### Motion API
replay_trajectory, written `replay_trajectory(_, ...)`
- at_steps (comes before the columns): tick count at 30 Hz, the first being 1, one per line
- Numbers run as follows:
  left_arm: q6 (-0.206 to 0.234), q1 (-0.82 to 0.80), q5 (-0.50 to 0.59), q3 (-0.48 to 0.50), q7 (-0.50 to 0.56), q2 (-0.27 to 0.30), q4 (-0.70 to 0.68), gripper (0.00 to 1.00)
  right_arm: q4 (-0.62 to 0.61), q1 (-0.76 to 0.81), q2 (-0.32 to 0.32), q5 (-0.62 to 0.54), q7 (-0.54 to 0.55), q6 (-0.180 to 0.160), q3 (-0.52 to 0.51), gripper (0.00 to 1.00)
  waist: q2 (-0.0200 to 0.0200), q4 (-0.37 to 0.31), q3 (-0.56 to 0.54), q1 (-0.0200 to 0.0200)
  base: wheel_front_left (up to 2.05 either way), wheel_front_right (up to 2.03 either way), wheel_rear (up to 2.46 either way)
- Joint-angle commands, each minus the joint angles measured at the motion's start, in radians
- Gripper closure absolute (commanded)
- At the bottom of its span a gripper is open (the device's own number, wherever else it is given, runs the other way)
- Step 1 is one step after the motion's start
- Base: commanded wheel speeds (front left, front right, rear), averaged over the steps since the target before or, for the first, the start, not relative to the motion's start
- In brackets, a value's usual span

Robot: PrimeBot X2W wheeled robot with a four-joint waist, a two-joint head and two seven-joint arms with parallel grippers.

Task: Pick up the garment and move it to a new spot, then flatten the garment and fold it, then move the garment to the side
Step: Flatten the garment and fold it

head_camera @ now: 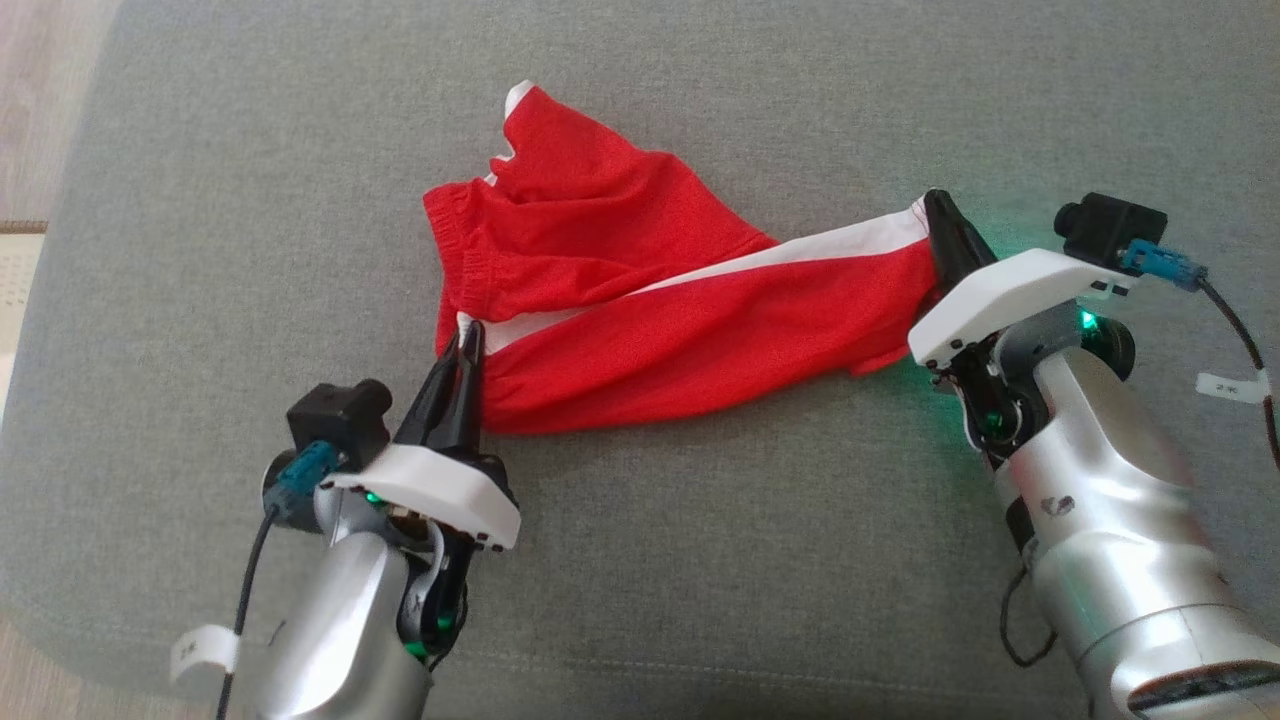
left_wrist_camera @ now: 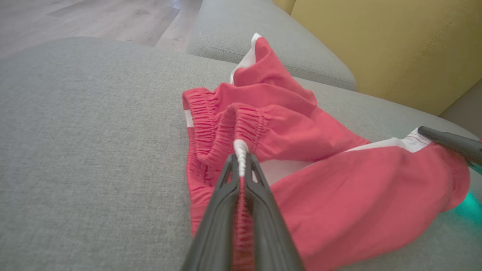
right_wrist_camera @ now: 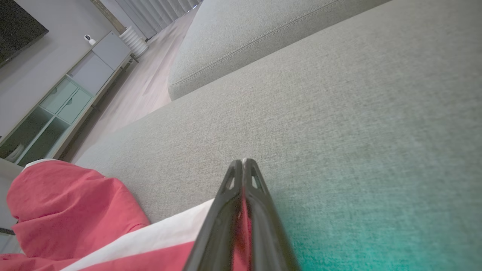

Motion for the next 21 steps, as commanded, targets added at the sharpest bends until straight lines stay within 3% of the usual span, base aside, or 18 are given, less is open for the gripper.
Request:
replay_trajectory(1, 0.002, -0.037, 0.004, 0.034, -0.012, 0.013, -0.026, 1.00, -0.024, -0.030, 0.010, -0.011, -0.005, 0.007, 0.013, 1.00, 0.0000, -0.002, -0.003, 0.0000, 0.00, 0.00, 0.00)
replay_trajectory(10, -0.024, -0.086, 0.048, 0.092, -0.012, 0.015, -0.064, 1.00, -0.104, -0.024, 0.010, 0.026, -0.064, 0.007, 0.021, 1.00, 0.0000, -0.033, -0.073, 0.0000, 0.00, 0.00, 0.00)
replay_trajectory(21, -0.086, -0.412, 0.063, 0.129, 0.020, 0.102, -0.078, 1.00, -0.339, -0.097, -0.042, 0.080, -0.094, 0.007, -0.024, 1.00, 0.0000, -0.080, -0.186, 0.0000, 0.00, 0.00, 0.00)
